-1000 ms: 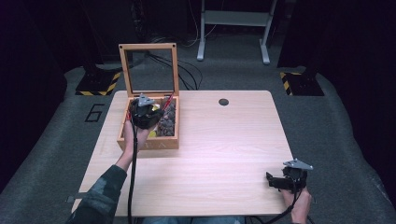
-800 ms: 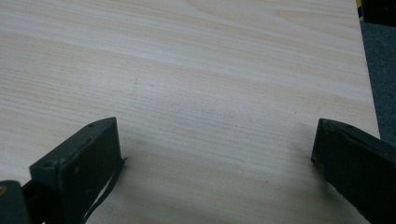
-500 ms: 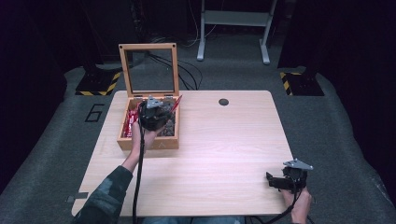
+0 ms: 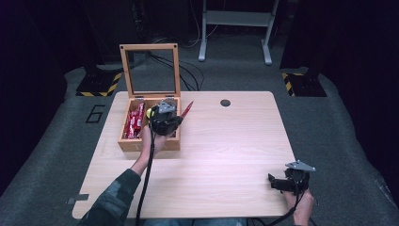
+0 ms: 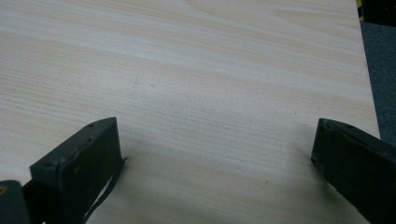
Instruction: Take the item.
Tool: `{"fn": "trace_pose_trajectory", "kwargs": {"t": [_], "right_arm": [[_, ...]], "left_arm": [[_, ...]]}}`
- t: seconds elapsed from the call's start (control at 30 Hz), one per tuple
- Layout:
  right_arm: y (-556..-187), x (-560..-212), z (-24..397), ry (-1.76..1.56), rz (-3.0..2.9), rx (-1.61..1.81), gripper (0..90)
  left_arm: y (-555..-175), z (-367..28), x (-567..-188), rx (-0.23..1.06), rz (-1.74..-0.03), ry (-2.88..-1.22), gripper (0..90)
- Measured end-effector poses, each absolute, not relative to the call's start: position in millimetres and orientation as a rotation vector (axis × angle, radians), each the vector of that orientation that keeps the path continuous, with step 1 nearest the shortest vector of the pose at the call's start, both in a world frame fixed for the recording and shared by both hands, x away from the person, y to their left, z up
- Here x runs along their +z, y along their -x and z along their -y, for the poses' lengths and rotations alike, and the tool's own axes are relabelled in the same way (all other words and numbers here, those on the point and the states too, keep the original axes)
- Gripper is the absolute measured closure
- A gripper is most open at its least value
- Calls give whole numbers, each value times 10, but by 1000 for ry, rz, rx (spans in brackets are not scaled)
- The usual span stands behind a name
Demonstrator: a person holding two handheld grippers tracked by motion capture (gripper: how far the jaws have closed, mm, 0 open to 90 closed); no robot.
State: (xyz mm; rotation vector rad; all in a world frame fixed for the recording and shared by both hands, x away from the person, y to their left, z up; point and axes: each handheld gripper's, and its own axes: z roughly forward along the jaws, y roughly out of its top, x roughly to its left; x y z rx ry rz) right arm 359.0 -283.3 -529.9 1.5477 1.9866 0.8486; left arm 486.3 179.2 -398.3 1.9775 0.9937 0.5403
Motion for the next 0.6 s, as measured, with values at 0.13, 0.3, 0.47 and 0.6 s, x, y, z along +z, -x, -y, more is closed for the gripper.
{"fn": "trace_pose_trajectory", "kwargs": {"t": [0.13, 0.3, 0.47, 0.6], "right_arm": [[-3590, -5299, 2833, -1548, -1986, 849, 10], [-3589, -5299, 2833, -1548, -1987, 849, 10], [-3589, -5299, 2832, -1548, -1986, 849, 10], [-3589, -5299, 2833, -1548, -1986, 849, 10]], "left_arm": [[-4865, -1685, -4015, 528, -981, -1988, 836], [-4874, -1612, -4042, 513, -972, -1997, 836], [-4879, -1509, -4102, 502, -966, -2006, 836], [-4885, -1429, -4160, 492, -963, -2018, 836]]}}
